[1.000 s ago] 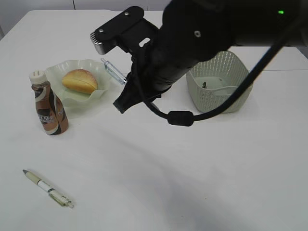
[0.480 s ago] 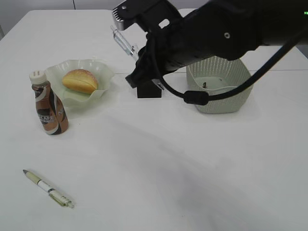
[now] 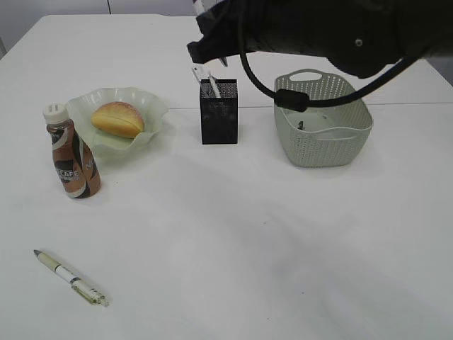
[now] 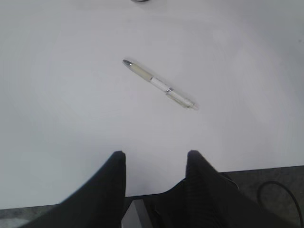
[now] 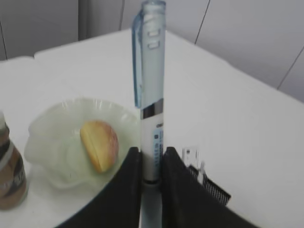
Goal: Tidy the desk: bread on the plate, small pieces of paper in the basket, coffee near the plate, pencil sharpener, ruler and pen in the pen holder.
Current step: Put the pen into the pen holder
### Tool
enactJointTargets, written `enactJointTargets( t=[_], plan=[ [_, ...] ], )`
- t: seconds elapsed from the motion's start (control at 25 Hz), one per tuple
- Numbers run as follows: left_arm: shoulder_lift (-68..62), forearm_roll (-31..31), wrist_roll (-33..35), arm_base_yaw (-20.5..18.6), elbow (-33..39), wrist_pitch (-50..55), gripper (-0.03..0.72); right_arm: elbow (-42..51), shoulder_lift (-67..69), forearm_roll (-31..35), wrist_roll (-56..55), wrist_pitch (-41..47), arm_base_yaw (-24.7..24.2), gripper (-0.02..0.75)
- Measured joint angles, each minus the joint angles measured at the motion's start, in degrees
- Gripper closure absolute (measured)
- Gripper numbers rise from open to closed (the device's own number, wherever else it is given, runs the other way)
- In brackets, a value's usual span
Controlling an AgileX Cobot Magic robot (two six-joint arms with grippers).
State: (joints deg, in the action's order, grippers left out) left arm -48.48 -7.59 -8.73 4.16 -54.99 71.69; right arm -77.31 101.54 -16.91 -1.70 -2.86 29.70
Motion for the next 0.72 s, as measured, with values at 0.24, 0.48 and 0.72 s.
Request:
enactJointTargets(
  t=[0.24, 0.48, 0.72],
  plan=[
    [0.0, -0.6, 0.0, 0.0, 0.0, 0.0, 0.381, 0.0, 4.2, 7.6, -0.3, -12.6, -2.8, 0.651],
    [0.0, -0.8, 0.0, 0.0, 0.0, 0.0, 0.381, 0.0, 9.7, 12.9, -0.5, -22.7, -4.5, 0.651],
    [0.0, -0.8, 0.0, 0.0, 0.0, 0.0, 0.381, -3.8, 16.5, 16.0, -0.5, -26.2, -5.2, 0.651]
  ],
)
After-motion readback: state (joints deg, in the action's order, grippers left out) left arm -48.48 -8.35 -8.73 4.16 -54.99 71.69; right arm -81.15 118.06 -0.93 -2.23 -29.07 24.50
